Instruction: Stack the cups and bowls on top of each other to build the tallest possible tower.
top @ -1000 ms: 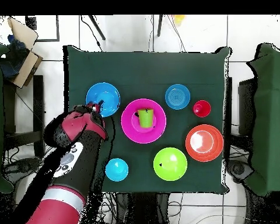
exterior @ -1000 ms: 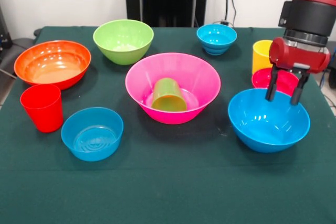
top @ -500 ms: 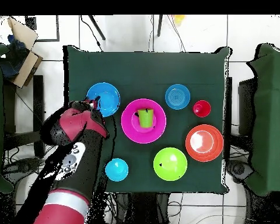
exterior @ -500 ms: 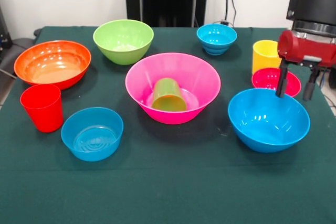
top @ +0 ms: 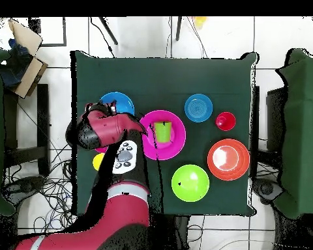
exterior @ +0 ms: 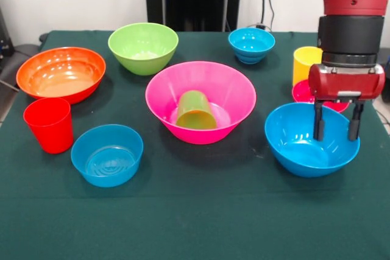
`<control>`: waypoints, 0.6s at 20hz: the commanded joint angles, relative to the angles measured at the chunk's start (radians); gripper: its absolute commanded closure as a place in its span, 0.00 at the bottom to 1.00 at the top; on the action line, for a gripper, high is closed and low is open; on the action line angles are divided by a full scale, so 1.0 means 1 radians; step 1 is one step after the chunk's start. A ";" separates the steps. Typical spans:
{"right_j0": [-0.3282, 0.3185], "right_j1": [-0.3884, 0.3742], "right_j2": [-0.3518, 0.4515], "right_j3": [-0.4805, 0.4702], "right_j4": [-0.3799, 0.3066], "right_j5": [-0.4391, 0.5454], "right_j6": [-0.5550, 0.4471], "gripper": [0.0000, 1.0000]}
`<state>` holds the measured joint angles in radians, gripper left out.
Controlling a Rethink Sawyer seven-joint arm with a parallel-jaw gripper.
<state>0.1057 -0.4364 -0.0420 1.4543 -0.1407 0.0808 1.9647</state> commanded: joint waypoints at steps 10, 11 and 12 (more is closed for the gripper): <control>0.071 0.078 0.075 -0.007 -0.091 -0.023 0.041 0.00; 0.071 0.073 0.076 -0.002 -0.090 -0.020 0.041 0.00; 0.072 0.068 0.077 0.003 -0.088 -0.018 0.043 0.00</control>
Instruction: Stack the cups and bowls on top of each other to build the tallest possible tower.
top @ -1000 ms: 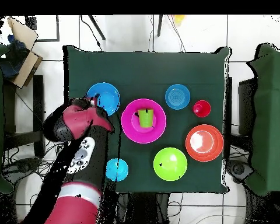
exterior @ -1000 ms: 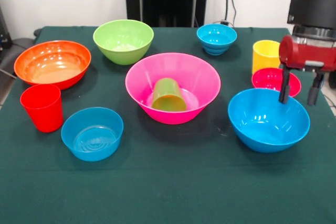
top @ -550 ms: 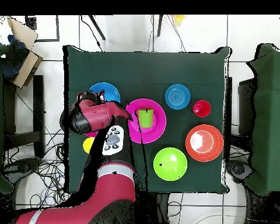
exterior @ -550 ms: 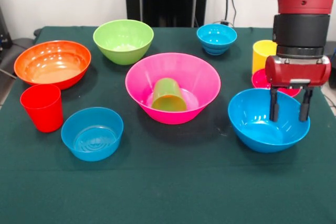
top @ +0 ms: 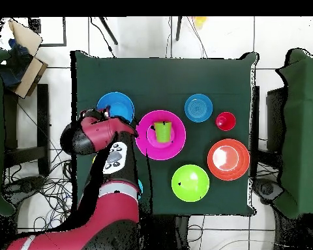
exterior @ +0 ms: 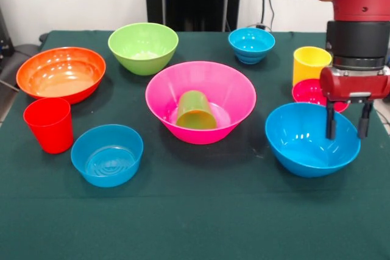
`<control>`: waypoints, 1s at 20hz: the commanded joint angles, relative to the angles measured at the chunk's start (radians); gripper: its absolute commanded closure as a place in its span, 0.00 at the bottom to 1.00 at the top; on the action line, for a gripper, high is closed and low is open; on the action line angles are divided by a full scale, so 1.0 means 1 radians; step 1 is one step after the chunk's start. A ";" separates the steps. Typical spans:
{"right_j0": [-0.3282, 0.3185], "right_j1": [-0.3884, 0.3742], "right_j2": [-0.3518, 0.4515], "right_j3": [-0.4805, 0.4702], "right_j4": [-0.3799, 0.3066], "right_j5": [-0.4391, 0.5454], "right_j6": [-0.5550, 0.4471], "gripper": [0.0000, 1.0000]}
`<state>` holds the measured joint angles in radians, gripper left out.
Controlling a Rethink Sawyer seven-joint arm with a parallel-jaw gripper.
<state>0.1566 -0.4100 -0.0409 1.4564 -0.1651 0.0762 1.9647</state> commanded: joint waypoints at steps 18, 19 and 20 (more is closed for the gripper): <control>0.102 0.140 -0.033 -0.117 -0.002 0.010 0.084 0.00; 0.107 0.166 -0.046 -0.143 0.004 0.011 0.084 0.00; 0.112 0.191 -0.058 -0.168 0.009 0.011 0.085 0.00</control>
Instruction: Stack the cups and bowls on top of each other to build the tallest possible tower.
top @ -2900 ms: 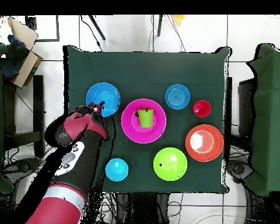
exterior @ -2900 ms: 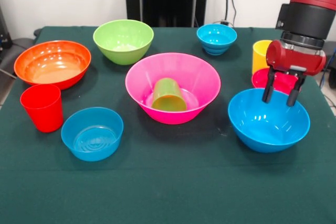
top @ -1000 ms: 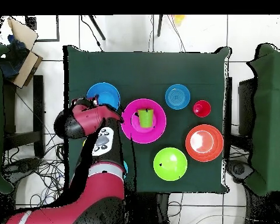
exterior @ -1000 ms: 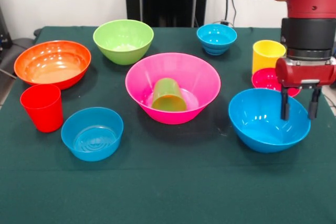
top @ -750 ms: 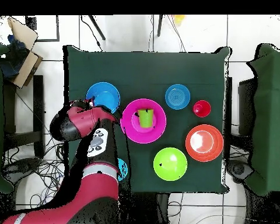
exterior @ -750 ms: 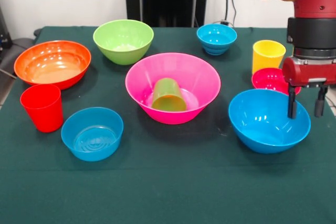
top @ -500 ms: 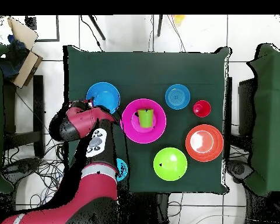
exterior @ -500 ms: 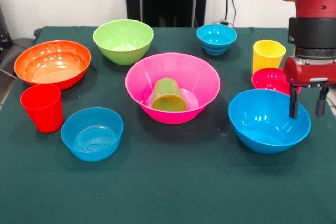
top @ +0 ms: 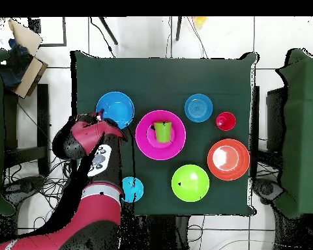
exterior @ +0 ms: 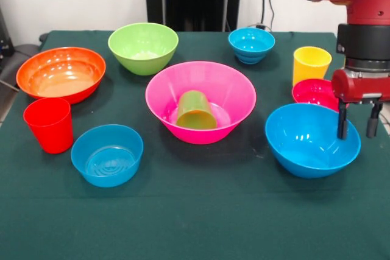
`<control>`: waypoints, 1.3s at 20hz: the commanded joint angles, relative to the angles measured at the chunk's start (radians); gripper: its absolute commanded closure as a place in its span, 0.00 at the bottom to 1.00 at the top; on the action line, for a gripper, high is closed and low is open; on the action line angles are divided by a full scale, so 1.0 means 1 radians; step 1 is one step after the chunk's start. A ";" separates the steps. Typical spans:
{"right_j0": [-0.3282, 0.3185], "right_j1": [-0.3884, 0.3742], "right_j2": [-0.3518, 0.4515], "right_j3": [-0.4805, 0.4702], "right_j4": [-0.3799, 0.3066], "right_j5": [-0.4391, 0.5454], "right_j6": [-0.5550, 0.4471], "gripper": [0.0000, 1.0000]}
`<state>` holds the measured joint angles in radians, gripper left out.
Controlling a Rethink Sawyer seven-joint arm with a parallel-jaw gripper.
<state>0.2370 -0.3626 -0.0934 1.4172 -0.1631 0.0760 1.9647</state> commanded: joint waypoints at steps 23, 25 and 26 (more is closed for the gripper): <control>0.050 -0.027 -0.042 -0.010 0.061 0.162 0.094 1.00; 0.017 -0.133 0.000 0.047 0.071 0.241 0.053 1.00; 0.002 -0.180 0.016 0.071 0.079 0.279 0.035 1.00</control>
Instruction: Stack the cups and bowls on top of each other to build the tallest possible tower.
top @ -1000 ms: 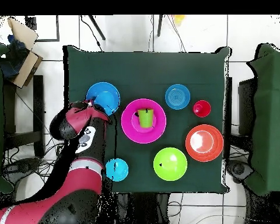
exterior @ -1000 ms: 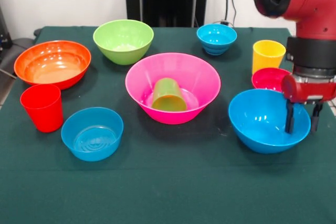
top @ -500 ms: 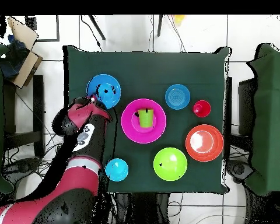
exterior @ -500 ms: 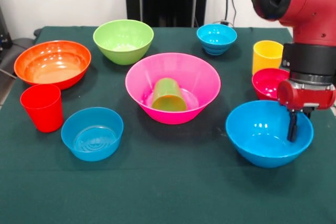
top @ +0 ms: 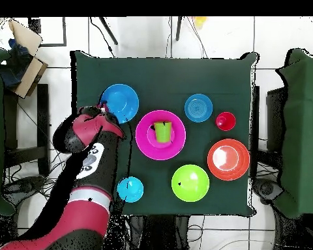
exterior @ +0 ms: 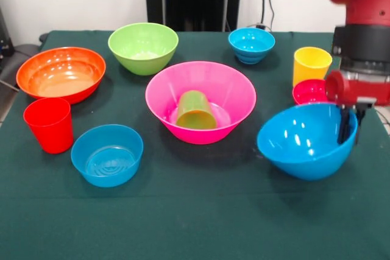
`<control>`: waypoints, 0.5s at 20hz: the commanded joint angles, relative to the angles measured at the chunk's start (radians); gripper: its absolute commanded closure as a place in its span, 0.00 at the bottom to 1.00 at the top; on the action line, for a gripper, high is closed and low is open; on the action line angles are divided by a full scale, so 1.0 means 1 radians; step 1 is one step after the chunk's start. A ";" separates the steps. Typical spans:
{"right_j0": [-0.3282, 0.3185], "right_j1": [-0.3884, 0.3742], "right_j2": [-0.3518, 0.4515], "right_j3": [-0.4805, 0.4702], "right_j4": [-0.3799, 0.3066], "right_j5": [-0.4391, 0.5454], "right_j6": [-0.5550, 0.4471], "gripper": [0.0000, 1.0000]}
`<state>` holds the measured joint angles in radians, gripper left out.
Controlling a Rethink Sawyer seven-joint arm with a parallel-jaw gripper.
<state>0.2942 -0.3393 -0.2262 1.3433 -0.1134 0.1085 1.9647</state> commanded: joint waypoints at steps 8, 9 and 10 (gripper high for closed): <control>-0.112 -0.435 0.166 0.186 0.074 0.517 -0.042 1.00; -0.119 -0.448 0.170 0.187 0.076 0.534 -0.047 1.00; -0.130 -0.465 0.177 0.189 0.082 0.555 -0.056 1.00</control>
<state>0.2017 -0.6553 -0.1712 1.4662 -0.0591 0.4990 1.9647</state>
